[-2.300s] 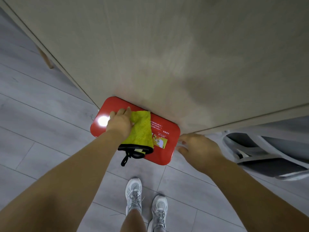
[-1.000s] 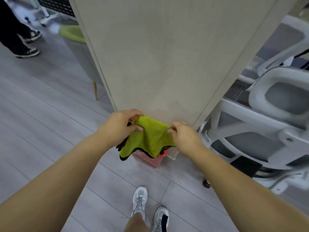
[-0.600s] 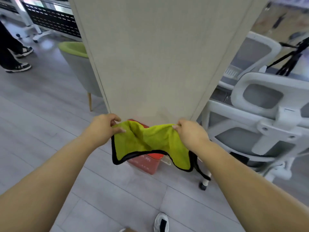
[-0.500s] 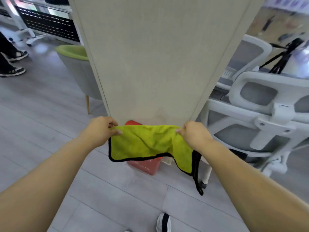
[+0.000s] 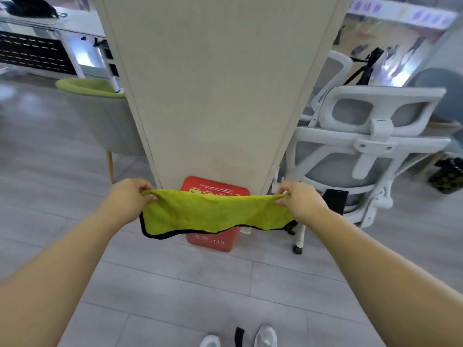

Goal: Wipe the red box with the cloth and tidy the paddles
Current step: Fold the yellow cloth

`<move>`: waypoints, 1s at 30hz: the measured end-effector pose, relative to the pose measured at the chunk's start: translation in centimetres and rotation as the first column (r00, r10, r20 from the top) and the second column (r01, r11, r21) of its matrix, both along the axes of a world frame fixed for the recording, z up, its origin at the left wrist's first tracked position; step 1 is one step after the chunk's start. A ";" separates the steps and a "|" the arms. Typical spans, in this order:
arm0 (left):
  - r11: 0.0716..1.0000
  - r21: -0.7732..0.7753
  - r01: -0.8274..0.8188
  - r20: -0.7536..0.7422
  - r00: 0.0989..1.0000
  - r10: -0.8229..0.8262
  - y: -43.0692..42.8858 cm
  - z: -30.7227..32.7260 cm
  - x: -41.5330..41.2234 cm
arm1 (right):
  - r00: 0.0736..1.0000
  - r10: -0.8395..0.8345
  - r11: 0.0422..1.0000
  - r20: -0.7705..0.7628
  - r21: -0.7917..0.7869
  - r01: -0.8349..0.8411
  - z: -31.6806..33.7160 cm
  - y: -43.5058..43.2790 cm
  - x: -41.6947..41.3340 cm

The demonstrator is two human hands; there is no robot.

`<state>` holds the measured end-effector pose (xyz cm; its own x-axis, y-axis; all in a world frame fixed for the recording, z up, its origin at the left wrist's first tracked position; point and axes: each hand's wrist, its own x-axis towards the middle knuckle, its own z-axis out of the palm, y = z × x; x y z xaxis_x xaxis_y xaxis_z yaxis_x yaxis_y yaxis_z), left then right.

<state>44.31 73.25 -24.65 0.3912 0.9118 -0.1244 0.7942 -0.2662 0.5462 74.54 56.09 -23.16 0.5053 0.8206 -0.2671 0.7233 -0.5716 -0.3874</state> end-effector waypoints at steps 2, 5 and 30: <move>1.000 0.021 0.007 0.025 1.000 -0.008 -0.1 0.1 -0.2 | 0.998 -0.055 0.998 0.018 0.028 0.055 0.4 -1.0 -0.4; 0.996 0.089 -0.007 0.073 0.997 0.001 -0.4 0.7 -0.5 | 0.998 -0.056 0.998 0.023 0.015 0.056 2.6 -2.6 -0.5; 0.999 -0.019 -0.044 0.311 0.949 0.048 -15.5 7.7 -3.9 | 0.964 -0.159 0.878 -0.215 0.416 0.237 8.4 -19.2 -0.7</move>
